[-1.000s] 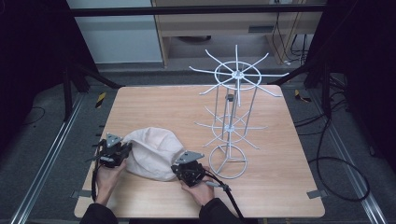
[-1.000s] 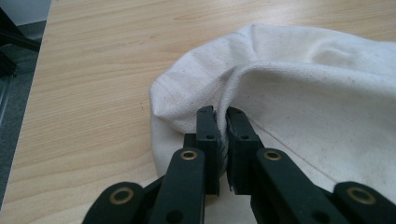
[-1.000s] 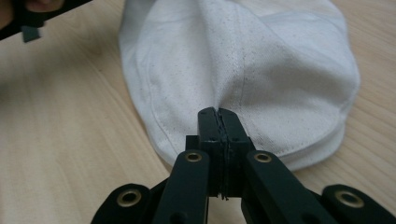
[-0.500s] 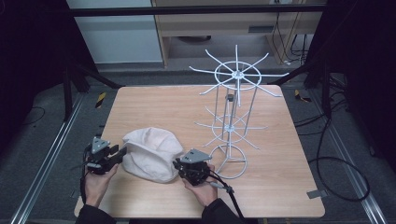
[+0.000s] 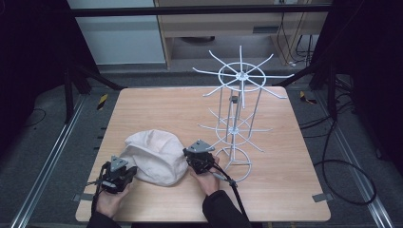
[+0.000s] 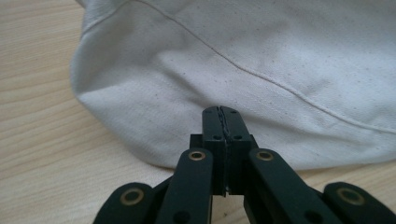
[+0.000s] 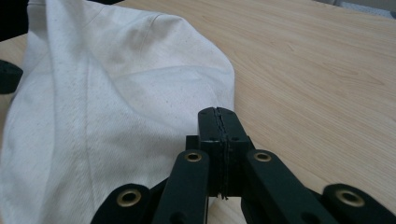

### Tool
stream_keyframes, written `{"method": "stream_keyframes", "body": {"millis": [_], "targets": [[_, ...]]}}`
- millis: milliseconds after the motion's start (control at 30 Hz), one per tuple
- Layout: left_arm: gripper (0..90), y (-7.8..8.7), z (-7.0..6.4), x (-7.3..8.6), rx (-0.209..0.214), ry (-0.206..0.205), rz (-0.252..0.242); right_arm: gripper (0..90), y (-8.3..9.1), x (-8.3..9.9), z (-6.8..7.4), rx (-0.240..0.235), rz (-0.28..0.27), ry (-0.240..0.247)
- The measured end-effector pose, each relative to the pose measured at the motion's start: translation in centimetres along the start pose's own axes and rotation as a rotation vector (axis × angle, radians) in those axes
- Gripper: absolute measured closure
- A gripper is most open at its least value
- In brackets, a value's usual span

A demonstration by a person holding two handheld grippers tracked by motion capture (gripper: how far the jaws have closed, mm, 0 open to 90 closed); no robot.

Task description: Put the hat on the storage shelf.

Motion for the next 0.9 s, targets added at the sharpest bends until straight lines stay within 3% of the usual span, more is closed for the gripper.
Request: {"method": "stream_keyframes", "body": {"millis": [133,267,433,733,900], "targets": [[89.7,-1.1,0.1,-0.3,-0.008,-0.007,0.008,90.0,-0.9,0.2,0.4,-0.003,0.022,0.035],[89.7,-2.0,0.5,-0.9,-0.015,-0.015,-0.002,90.0,-1.1,1.0,0.9,-0.065,0.077,0.069],[89.8,-2.8,1.4,-1.7,-0.034,-0.008,-0.018,90.0,-0.4,1.3,1.7,-0.118,0.074,0.078],[89.8,-4.4,2.4,-3.4,-0.027,0.037,-0.053,90.0,0.6,1.8,5.5,-0.245,0.071,0.115],[89.8,-5.2,2.7,-4.2,-0.006,0.049,-0.061,90.0,0.4,1.7,6.8,-0.285,0.068,0.123]]}}
Point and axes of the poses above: each handheld gripper's, and its own axes: y roughly backward along the jaws, x roughly out of its underside, z roughly to its left, the point moved 6 cm from there along -y, roughly forward along the jaws, and after that the axes turned 1 degree about z, right-handed, at the moved point
